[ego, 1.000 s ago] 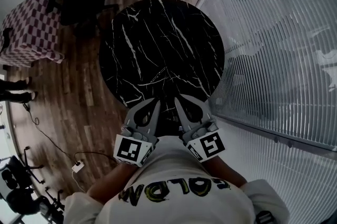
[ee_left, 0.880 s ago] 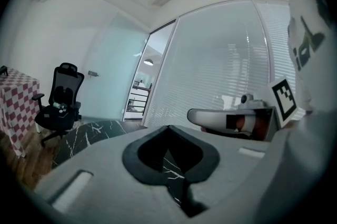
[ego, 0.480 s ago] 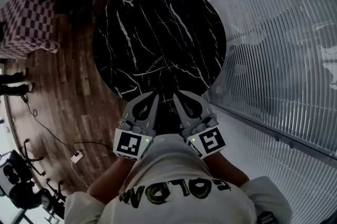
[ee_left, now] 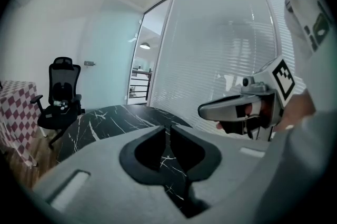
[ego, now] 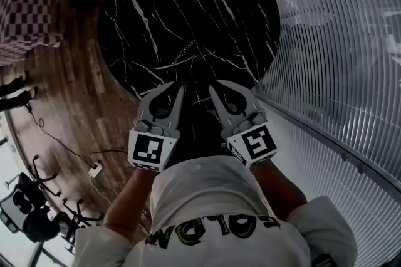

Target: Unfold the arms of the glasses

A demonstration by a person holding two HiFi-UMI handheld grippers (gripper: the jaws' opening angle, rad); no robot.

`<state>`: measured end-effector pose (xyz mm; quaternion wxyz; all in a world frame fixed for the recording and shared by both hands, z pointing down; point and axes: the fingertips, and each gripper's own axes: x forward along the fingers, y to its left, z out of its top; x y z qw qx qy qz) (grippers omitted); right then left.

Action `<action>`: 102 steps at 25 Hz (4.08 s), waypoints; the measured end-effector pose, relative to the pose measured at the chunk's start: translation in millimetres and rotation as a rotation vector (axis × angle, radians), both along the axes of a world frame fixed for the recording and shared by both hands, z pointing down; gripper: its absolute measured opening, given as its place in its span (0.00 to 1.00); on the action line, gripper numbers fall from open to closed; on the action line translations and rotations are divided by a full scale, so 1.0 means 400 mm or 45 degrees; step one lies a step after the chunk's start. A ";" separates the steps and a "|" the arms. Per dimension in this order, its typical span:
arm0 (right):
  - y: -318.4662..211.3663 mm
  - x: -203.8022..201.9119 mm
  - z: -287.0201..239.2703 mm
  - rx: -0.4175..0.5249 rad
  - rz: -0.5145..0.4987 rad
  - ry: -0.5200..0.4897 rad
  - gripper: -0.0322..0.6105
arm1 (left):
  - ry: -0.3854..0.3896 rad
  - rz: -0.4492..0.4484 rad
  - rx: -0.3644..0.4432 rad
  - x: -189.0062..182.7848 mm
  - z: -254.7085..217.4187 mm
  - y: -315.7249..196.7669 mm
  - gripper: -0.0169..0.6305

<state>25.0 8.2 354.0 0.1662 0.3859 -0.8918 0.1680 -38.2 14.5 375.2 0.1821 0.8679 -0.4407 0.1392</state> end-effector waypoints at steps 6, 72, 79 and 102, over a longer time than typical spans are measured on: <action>-0.040 -0.006 0.109 -0.066 -0.022 0.048 0.08 | -0.043 0.017 -0.055 0.000 0.125 -0.041 0.11; -0.017 0.036 -0.141 0.122 -0.053 -0.029 0.11 | 0.024 -0.109 0.035 -0.002 -0.078 -0.050 0.03; 0.026 0.019 -0.245 0.168 -0.106 -0.081 0.11 | 0.079 -0.142 0.101 0.009 -0.212 -0.029 0.03; 0.020 0.005 -0.207 0.187 -0.082 0.076 0.17 | 0.198 -0.115 0.175 0.062 -0.350 0.009 0.03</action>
